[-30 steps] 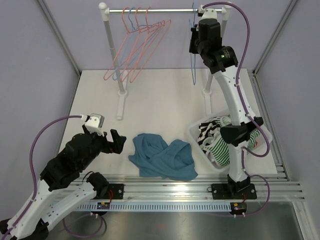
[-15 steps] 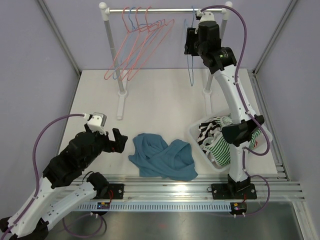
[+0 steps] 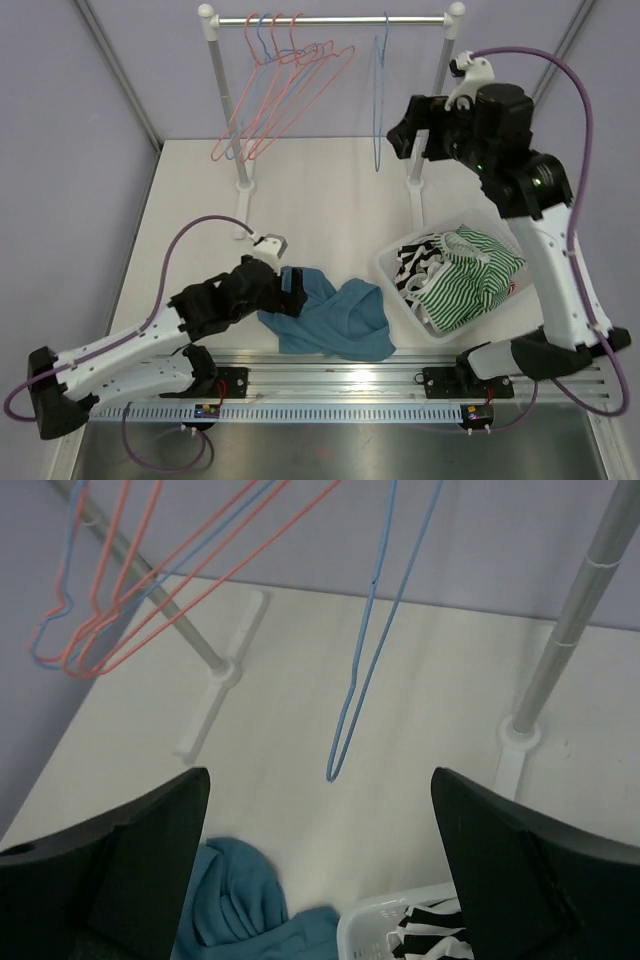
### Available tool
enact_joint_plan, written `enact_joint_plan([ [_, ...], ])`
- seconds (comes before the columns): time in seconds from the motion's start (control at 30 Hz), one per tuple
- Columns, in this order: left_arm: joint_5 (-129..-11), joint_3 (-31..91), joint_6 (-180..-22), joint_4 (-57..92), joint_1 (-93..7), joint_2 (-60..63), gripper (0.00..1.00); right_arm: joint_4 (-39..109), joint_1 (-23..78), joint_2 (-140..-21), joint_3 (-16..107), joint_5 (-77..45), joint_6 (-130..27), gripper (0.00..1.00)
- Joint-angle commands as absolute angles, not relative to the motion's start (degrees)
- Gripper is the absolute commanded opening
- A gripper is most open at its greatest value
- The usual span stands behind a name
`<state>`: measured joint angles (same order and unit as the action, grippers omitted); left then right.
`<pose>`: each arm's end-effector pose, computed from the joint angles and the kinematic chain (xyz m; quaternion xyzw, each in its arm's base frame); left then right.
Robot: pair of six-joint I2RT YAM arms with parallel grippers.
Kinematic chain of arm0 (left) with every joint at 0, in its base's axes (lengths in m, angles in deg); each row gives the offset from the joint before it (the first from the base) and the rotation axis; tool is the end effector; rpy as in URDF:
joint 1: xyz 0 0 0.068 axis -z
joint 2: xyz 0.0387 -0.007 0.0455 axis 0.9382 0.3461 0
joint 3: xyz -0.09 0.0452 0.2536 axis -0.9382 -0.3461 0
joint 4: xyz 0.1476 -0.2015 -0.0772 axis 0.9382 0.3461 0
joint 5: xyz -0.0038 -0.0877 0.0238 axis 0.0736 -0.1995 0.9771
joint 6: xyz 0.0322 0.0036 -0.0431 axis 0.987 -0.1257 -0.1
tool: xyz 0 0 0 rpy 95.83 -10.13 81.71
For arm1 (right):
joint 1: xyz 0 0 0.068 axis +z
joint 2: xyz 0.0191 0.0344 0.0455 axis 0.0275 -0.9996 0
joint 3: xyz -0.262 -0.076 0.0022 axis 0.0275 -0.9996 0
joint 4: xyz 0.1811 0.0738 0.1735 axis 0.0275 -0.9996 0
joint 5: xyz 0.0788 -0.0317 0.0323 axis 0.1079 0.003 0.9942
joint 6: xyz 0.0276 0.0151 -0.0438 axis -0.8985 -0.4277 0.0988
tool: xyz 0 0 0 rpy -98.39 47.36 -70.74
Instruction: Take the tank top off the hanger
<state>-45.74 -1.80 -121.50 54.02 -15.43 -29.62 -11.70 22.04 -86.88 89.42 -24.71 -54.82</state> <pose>0.1036 -0.1273 0.2740 0.1110 0.8868 -0.2024 0.4004 0.2647 0.1151 0.5297 -0.0894 0.7902 0.1689 0.5823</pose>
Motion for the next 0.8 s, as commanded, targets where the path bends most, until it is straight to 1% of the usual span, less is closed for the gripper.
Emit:
enact_joint_plan([
  [0.0,-43.66,-2.08,-123.94,42.26,-11.76,-20.61,0.99,-9.99,21.89,-74.35,76.83,-15.68,-56.61,0.99],
  [0.03,-44.45,-2.25,-123.77,40.85,-11.4,-18.74,0.99,-9.11,21.89,-71.8,69.92,-15.15,-57.14,1.0],
  [0.07,-46.28,-2.34,-123.5,38.4,-11.13,-16.37,0.99,-7.63,21.8,-66.29,66.63,-13.75,-57.84,1.0],
  [0.1,-47.35,-2.43,-123.15,36.99,-10.52,-12.43,0.99,-7.0,21.89,-63.63,63.47,-12.95,-59.07,1.0],
  [0.13,-48.14,-2.6,-122.89,35.67,-10.08,-9.87,0.99,-6.21,21.8,-60.99,57.34,-12.08,-59.51,0.99],
  [0.17,-48.67,-2.52,-122.89,33.91,-9.55,-7.84,0.99,-4.55,21.8,-55.83,54.41,-9.72,-60.04,0.99],
  [0.2,-48.94,-2.43,-122.89,33.11,-8.5,-5.65,0.99,-3.75,21.89,-53.52,51.95,-8.56,-60.65,0.99],
  [0.23,-49.03,-2.17,-122.89,32.58,-7.89,-0.75,0.99,-3.05,21.8,-51.23,47.83,-7.51,-60.92,0.99],
  [0.27,-48.59,-1.73,-123.06,31.79,-7.18,1.3,0.99,-2.34,21.8,-47.38,46.4,-5.84,-61.01,0.99],
  [0.37,-46.58,-0.77,-124.38,30.3,-4.63,9.12,0.99,-2.77,21.89,-42.26,43.93,-3.38,-61.01,0.99],
  [0.4,-45.87,-0.67,-124.73,30.12,-4.1,10.62,0.96,-3.21,21.89,-41.37,43.84,-2.93,-60.84,1.0],
  [0.43,-45.08,-0.24,-125.43,30.12,-2.88,13.68,0.92,-3.48,21.89,-39.8,44.01,-2.14,-60.84,1.0],
  [0.47,-43.42,0.64,-125.78,30.46,-2.26,15.1,0.77,-3.91,21.8,-39.17,44.01,-1.87,-60.84,0.99],
  [0.5,-42.97,1.17,-125.96,30.64,-1.12,16.51,0.67,-4.09,21.89,-38.47,44.1,-1.61,-60.84,1.0],
  [0.53,-42.27,1.52,-126.14,30.82,-0.76,18.0,0.53,-4.18,21.89,-37.25,44.27,-1.26,-60.92,0.99],
  [0.57,-41.91,2.31,-126.4,31.43,-0.41,19.84,0.2,-4.44,21.89,-36.71,44.36,-1.17,-61.18,1.0],
  [0.6,-41.65,2.49,-127.1,31.7,0.11,20.38,0.07,-4.62,21.89,-36.1,44.45,-1.17,-61.1,1.0],
  [0.63,-41.04,2.4,-127.45,31.87,0.47,20.3,0.0,-5.06,21.8,-35.13,44.71,-1.86,-61.27,1.0],
  [0.73,-39.2,1.96,-128.07,32.48,1.26,16.1,0.0,-7.25,21.89,-33.81,45.5,-6.5,-61.28,1.0],
  [0.77,-38.84,1.96,-128.07,32.49,1.35,12.34,0.0,-7.87,21.72,-33.54,45.77,-8.1,-61.27,0.99],
])
